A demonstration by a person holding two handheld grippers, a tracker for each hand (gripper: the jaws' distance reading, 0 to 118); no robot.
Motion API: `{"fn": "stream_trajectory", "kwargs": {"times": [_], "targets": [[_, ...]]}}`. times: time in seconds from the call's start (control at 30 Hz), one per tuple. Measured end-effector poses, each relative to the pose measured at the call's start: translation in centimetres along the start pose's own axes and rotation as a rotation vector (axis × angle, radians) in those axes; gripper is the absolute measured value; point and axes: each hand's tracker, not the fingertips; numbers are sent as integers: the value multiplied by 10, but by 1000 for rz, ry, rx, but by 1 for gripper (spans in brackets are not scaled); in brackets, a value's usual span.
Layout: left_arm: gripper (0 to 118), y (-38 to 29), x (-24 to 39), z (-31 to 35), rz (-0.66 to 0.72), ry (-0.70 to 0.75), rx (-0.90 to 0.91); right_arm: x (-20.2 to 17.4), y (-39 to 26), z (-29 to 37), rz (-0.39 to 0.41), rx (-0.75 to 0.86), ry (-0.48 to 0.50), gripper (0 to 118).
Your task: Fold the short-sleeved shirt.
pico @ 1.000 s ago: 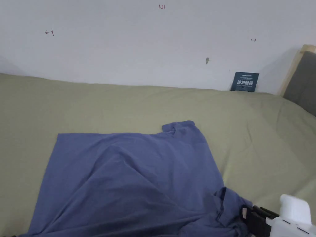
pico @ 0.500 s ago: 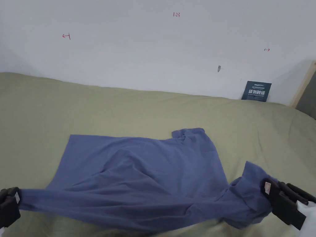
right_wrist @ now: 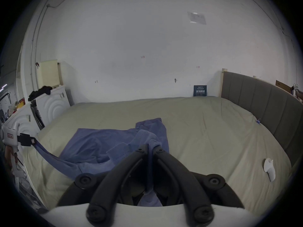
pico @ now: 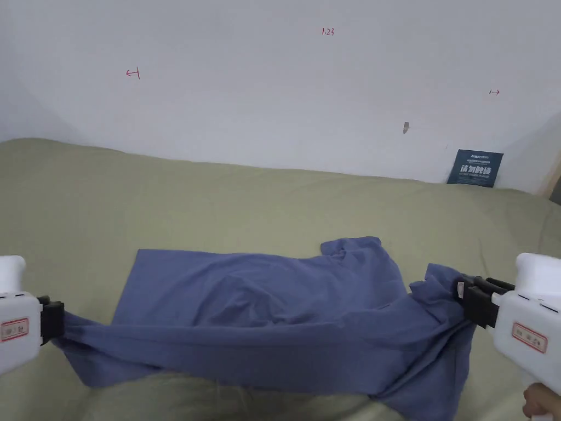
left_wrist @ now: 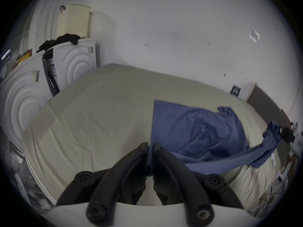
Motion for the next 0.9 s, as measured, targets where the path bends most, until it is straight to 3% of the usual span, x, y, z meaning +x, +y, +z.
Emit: {"fn": "stream_trajectory", "kwargs": {"times": [0.1, 0.2, 0.43, 0.5, 0.53, 0.57, 0.6, 0.63, 0.67, 0.77, 0.9], "targets": [[6, 13, 8, -37, -99, 22, -59, 0, 2, -44, 89, -66, -20, 7], [6, 29, 13, -74, -104, 26, -131, -2, 1, -89, 139, -141, -23, 8], [7, 34, 36, -136, -215, 42, -291, -1, -21, -154, 157, -269, -99, 8], [20, 27, 35, -147, -172, 32, -304, 4, -27, -157, 149, -276, -92, 9], [45, 25, 31, -149, -136, 8, -314, 6, -27, -154, 126, -277, -87, 20], [63, 26, 26, -145, -81, 0, -286, 10, -27, -148, 91, -258, -97, 41], [67, 28, 22, -132, -48, -3, -238, 13, -24, -140, 61, -235, -88, 67], [66, 32, 17, -115, -10, -24, -159, 16, -19, -127, 50, -200, -53, 84], [67, 38, 12, -98, -1, -31, -90, 17, -12, -113, 62, -151, -22, 84], [69, 39, 16, -38, -74, 11, 71, -1, 8, -55, 151, -39, -59, 84], [69, 14, 36, 30, -68, 28, 200, -38, 6, 13, 120, -76, -98, 84]]}}
